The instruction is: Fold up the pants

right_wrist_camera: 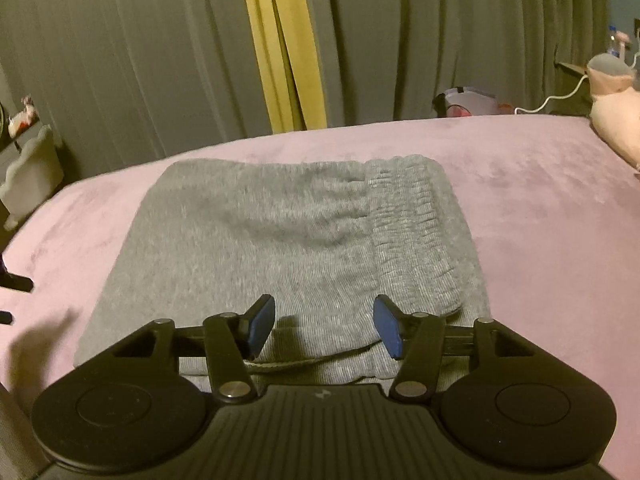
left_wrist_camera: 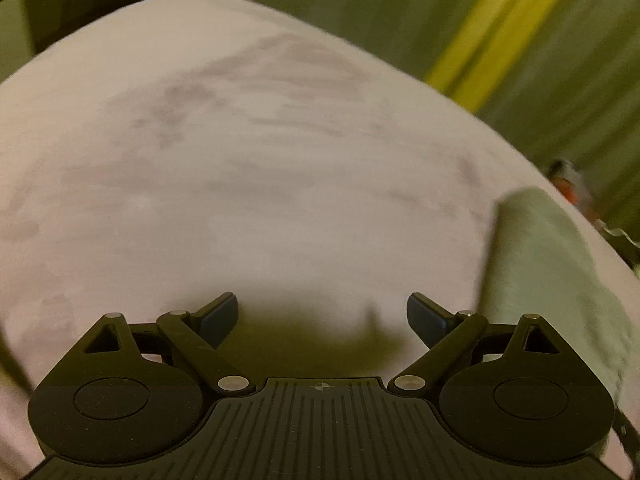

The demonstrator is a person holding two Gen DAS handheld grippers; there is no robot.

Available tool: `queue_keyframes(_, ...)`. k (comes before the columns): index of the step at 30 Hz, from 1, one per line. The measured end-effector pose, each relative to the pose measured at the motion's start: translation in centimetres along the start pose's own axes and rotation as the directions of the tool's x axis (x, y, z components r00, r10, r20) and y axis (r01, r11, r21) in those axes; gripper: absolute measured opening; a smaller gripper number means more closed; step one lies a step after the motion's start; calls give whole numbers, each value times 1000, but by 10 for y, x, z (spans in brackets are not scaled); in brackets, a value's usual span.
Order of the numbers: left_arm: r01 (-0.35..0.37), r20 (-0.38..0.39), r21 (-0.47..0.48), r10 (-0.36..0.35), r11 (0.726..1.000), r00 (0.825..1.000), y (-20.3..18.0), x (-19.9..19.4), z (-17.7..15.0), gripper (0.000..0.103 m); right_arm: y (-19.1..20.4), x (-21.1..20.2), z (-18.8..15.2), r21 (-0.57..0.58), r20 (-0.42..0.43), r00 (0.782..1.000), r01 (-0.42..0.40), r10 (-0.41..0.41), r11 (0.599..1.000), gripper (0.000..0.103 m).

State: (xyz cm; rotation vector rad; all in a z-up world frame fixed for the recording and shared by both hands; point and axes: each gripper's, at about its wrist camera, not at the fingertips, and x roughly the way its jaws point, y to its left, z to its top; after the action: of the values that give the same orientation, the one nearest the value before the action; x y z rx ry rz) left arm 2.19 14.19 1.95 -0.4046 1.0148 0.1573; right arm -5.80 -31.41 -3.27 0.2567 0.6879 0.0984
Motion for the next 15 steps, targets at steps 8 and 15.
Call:
queue_keyframes(8,208,-13,179,-209,962,978,-56,17,-16,96,-12,-4,5,80,-1,999,-41,41,996,62)
queue_keyframes(15,317,-143,294,-286,902,948,-97,47,-24,96,-36,0,14,62,43,995,90,-93,994,99)
